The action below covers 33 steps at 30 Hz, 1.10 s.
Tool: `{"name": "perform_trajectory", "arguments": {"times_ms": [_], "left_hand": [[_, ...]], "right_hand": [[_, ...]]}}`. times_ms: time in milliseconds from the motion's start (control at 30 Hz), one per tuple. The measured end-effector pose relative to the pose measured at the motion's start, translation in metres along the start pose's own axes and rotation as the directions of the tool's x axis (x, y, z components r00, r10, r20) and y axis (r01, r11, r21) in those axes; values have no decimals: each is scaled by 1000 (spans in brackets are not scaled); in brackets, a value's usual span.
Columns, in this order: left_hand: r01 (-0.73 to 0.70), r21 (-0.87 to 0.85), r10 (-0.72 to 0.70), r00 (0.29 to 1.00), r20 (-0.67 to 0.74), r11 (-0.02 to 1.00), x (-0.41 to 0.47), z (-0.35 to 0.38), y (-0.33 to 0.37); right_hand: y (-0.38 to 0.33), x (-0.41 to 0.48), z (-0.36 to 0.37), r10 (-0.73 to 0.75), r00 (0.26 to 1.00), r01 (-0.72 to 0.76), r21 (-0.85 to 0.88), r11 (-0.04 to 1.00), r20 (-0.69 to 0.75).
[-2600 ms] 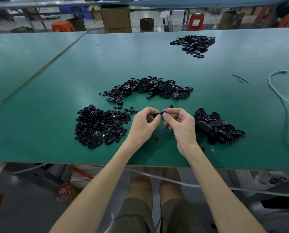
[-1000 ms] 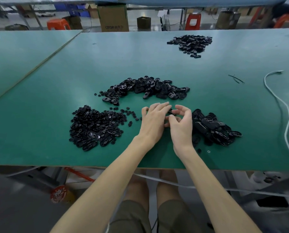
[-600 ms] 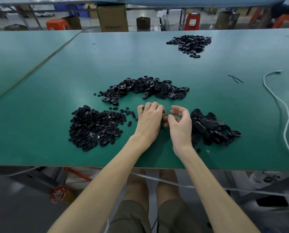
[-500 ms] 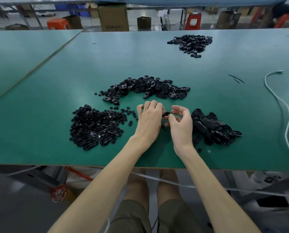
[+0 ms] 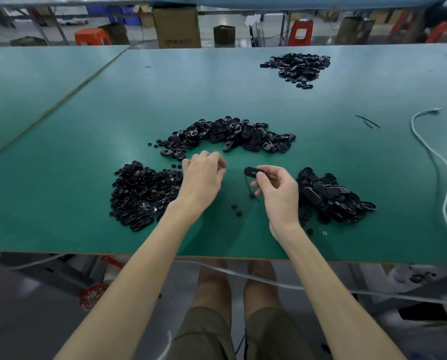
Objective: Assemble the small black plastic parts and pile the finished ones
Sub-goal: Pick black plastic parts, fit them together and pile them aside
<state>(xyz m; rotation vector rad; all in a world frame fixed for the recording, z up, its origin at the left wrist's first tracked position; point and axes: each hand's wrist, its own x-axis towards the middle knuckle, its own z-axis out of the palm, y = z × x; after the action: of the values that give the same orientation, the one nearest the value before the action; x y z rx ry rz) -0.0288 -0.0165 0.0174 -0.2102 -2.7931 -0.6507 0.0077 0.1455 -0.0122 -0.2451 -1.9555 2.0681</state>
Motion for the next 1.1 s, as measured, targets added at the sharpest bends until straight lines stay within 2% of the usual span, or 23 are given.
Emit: {"name": "perform_trajectory", "arguments": {"times_ms": [100,333,467,567,767,833,900,967,1000,1100], "left_hand": [[14,139,-27,995,95,990,-1,-8,-11],[-15,183,-6,994,112,983,-6,-6,-9],[-22,117,10,995,99,993,-6,-5,-8],[-69,73,58,988,142,995,-9,-5,-5],[-85,85,73,987,140,993,-8,-2,0],[-73,9,72,990,119,997,-10,1,4],[7,-233,18,994,106,972,-11,5,9],[94,-501,-50,994,101,860,-13,8,14],[112,-578,-75,993,87,809,-15,10,17],[94,-657,-106,994,21,748,-21,20,24]], "right_hand": [[-1,0,0,-3,1000,3,-6,1000,7],[-3,-3,0,-6,1000,6,-12,1000,15],[-3,-3,0,-6,1000,6,-11,1000,9],[-4,-3,0,-9,1000,9,-9,1000,8],[-3,-4,0,-2,1000,2,-11,1000,14],[-3,-4,0,-2,1000,2,-7,1000,12],[-3,-4,-1,-3,1000,3,-2,1000,6],[-3,-4,-1,-2,1000,2,8,1000,-1],[-3,-4,-1,-2,1000,2,14,1000,-4],[-3,-3,-1,2,1000,-1,22,1000,-5]]}}
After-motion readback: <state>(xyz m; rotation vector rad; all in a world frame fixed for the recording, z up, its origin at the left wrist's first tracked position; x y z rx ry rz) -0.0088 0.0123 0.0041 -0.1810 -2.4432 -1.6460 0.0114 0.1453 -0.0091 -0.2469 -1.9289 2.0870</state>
